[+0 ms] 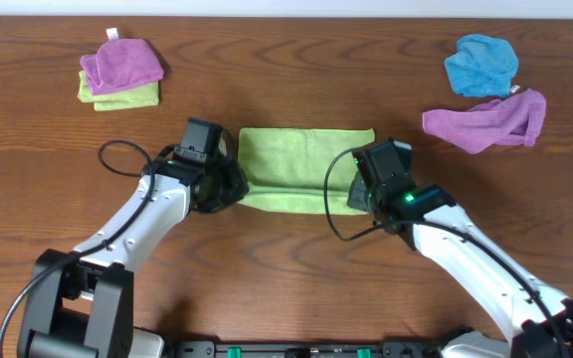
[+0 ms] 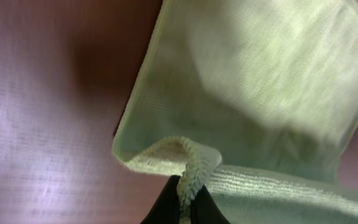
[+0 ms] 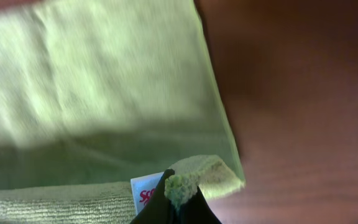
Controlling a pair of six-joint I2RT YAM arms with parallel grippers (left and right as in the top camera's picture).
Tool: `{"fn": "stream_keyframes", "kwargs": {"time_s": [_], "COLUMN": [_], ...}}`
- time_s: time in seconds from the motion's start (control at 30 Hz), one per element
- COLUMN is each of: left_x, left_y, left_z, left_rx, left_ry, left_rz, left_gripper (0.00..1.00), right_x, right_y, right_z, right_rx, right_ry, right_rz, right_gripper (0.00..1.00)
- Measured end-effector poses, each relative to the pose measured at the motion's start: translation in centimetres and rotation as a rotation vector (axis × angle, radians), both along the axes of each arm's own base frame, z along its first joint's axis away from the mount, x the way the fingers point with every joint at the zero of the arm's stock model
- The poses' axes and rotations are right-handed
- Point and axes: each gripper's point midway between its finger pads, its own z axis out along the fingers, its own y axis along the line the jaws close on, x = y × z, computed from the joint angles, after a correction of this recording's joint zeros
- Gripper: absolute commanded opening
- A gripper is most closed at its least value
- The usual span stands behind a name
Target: Fold the cloth
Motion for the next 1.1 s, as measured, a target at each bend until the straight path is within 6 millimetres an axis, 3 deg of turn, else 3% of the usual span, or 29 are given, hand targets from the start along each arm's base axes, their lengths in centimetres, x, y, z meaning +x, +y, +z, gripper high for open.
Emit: {"fn": "stream_keyframes", "kwargs": {"time_s": [0.17,0.37,0.63,0.9,1.1], "left_x": [2.6,5.1,8.4,10.6,11.9], "left_y": [-0.2,-0.2,0.1,-0.2,-0.3], "left_z": [1.2,2.2,0.7,-0.1,0.6], "left_rx": [-0.013,-0.016,0.021,0.026,0.022], "left_ry": [-0.101,-0.196,-0.233,-0.263,-0.329], "left_rz": [0.047,0.093,0.150,0.160,0.171], "left_gripper": [0.06,0.06,0.06,0.06,0.06], "right_x": [2.4,4.5,9.1,10.1,11.3], "right_y": [-0.6,-0.7,-0.1,-0.4,-0.4], "right_z": [0.7,-0.1,-0.3,-2.4,-2.1], "right_rx": [0.032,0.027,-0.021,-0.055,-0.053], "right_ry": [-0.076,-0.077,-0.106,-0.075,-0.121], "right_rz": [-0.041,-0.035,-0.015,-0.014,-0.017], "right_gripper": [0.01,0.02,0.02,0.02,0.01]}}
